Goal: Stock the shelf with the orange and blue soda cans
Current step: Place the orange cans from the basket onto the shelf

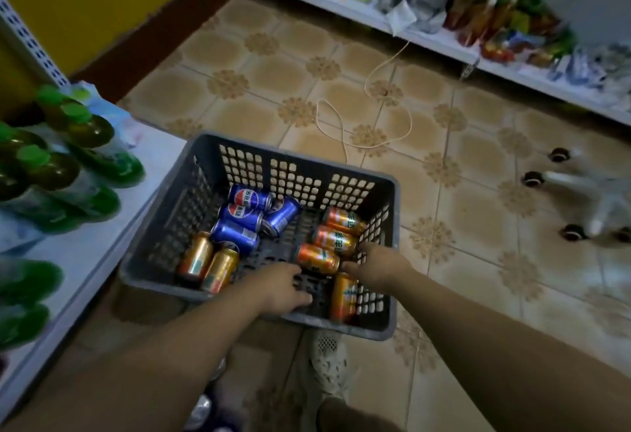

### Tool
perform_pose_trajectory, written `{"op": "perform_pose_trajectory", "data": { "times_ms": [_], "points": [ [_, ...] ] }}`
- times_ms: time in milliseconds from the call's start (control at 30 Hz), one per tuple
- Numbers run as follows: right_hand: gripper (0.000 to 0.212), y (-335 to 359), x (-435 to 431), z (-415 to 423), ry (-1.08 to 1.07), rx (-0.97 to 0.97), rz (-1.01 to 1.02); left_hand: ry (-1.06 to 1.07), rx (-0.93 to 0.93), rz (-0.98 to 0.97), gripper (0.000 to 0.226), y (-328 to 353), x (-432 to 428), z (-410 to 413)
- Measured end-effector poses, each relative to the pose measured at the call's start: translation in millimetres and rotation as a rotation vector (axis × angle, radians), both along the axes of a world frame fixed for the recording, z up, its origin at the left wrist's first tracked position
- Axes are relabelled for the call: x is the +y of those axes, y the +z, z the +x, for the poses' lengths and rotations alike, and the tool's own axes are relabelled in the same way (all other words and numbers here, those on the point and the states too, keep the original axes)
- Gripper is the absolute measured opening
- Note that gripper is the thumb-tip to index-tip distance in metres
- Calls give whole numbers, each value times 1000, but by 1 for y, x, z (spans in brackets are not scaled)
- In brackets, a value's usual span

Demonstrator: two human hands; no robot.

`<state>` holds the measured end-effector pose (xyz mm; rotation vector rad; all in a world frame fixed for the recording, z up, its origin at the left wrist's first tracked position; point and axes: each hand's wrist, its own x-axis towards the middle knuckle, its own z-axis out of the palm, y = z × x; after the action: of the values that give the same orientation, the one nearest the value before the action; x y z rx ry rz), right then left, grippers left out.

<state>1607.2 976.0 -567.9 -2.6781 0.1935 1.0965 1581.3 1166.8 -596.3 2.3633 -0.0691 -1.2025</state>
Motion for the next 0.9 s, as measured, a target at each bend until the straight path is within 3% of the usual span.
{"op": "perform_pose_trajectory", "data": {
  "times_ms": [233,367,433,667,767,900],
  "points": [
    [44,-129,-7,18,20,177,-15,-127,92,-14,72,-104,-22,31],
    [74,-189,-6,16,74,178,-171,-198,185,-9,75,-144,-20,44],
    [77,-209,-4,12,124,196,-236,-213,225,-3,72,-155,-16,47],
    [90,-226,3,8,-58,66,-134,-194,251,1,77,-158,-7,45],
    [68,-226,1,15,-44,76,-183,-165,261,-11,76,-159,1,43],
    [69,-213,4,15,-124,84,-73,-131,268,1,78,-157,5,41]
  ]
}}
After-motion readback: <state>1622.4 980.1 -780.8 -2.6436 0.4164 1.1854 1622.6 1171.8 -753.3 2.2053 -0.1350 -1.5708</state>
